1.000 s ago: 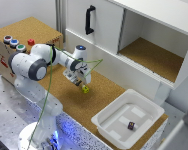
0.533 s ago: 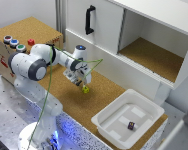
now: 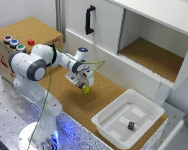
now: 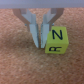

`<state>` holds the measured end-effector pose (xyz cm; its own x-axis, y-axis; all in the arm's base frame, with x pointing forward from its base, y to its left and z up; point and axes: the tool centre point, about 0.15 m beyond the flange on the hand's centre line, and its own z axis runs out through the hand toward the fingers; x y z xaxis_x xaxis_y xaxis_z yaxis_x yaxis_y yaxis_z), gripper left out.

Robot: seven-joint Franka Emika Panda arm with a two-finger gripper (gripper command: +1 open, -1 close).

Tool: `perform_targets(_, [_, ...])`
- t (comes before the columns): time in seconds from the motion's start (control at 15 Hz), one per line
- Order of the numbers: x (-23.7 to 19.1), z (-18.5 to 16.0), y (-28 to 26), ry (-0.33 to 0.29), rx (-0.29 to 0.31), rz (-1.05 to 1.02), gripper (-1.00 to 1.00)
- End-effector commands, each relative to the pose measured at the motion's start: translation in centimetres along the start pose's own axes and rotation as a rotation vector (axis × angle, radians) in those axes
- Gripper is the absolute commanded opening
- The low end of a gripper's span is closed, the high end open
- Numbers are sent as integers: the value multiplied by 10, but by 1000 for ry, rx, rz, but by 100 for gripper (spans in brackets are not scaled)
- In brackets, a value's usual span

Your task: Slide the yellow block towards the right

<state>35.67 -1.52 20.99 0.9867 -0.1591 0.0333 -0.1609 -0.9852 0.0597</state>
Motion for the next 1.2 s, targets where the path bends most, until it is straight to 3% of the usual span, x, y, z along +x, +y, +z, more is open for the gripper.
perform_targets(0.0, [3, 6, 46, 45, -18, 21, -100])
perform_targets(1.13, [0, 15, 121, 15, -89, 120, -100])
